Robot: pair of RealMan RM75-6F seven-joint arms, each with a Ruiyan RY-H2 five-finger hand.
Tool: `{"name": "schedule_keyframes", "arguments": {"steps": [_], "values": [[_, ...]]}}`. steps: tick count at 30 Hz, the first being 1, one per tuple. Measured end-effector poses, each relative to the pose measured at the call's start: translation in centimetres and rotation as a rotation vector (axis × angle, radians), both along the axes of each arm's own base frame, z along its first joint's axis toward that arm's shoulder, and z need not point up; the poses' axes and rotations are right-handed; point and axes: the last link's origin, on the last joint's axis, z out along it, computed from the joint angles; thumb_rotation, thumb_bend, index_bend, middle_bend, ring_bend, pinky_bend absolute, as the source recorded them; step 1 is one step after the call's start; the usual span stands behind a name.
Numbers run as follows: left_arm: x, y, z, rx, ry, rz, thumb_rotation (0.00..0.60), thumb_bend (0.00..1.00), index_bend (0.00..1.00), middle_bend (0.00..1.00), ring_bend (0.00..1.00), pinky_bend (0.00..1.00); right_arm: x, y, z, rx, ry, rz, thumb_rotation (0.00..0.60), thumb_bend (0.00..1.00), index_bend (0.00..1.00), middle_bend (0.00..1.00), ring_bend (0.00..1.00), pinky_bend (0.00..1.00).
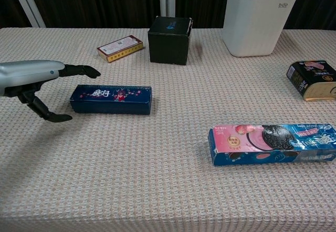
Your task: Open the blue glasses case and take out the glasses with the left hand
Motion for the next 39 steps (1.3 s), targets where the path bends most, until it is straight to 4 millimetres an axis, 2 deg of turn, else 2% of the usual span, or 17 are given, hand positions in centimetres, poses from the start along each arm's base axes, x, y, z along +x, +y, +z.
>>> {"name": "schedule_keyframes", "arguments": {"steps": [9,20,22,27,33,39], "values": [[-0.4,0.0,-0.3,-0.002,0.005,0.014,0.6,0.27,0.05,0.18,0.0,0.05,-0.3,-0.1,-0.2,0.005,-0.003,-0.007,0.6,0.24,0.0,0.0,0.0,0.0],[-0.8,-0.2,0.3,0.0,0.015,0.029,0.6,0.27,0.05,0.21,0.0,0.05,-0.1,-0.3,-0.4,0.014,-0.001,-0.003,0.6,0.24,0.0,0.0,0.0,0.0],[-0.8,-0.2,0.3,0.002,0.015,0.029,0.6,0.27,0.05,0.2,0.0,0.05,-0.1,-0.3,-0.4,0.015,0.0,-0.003,0.6,0.24,0.0,0.0,0.0,0.0],[-0.4,-0.2,0.6,0.02,0.0,0.022,0.6,0.27,0.05,0.1,0.0,0.06,0.0,-0.3,-0.5,0.017,0.002,-0.001,0.6,0.24,0.0,0.0,0.0,0.0],[1.0,-0.5,1.0,0.057,-0.009,-0.023,0.6,0.27,0.05,0.09,0.0,0.09,0.1,-0.4,-0.5,0.02,0.002,0.0,0.6,0.24,0.0,0.0,0.0,0.0],[2.4,-0.9,0.4,0.092,0.027,-0.067,0.6,0.27,0.05,0.1,0.01,0.12,0.0,-0.4,-0.6,0.03,-0.001,-0.003,0.6,0.24,0.0,0.0,0.0,0.0]]}}
